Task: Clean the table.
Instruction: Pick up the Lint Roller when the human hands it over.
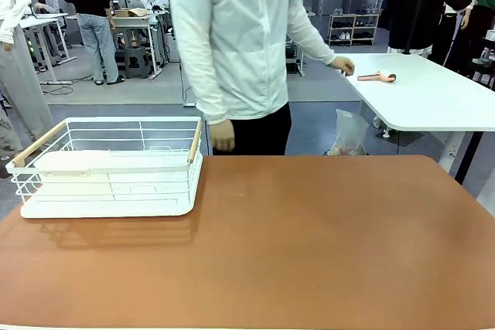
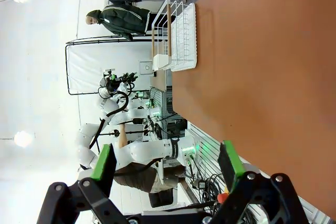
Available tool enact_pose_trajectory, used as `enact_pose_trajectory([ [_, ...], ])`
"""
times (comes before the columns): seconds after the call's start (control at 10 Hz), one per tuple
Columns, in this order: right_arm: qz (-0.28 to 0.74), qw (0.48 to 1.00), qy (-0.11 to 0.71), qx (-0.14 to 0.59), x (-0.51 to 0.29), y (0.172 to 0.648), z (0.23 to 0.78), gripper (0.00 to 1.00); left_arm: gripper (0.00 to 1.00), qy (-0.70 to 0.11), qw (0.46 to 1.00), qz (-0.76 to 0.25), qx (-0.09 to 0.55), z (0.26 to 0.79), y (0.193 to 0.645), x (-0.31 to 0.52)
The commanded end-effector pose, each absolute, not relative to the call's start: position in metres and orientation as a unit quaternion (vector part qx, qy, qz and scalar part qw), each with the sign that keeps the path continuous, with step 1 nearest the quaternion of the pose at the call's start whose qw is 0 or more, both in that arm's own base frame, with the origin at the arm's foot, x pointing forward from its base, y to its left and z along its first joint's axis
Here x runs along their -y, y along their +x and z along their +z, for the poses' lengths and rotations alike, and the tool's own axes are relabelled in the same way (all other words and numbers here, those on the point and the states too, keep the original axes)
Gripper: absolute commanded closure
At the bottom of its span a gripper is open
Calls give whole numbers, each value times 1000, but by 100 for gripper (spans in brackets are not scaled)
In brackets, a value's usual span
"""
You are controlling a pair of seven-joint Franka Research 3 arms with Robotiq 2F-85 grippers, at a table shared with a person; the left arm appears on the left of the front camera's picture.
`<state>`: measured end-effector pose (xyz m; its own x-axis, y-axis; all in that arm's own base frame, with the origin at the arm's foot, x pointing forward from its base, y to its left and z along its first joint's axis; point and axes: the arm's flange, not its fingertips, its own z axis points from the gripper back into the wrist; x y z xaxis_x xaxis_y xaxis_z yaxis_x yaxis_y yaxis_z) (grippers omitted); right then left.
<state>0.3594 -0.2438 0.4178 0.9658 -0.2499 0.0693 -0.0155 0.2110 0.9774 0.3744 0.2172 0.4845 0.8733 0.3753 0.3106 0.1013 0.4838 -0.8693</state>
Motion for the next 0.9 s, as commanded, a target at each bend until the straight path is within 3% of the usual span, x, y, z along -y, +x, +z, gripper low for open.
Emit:
enact_pose_trajectory([
  [0.0, -76, 769, 626, 107, 244, 359, 419, 0, 0, -506, 825, 80, 240, 485, 373, -219],
  [0.8, -76, 769, 626, 107, 244, 359, 419, 0, 0, -506, 825, 80, 240, 485, 373, -219],
])
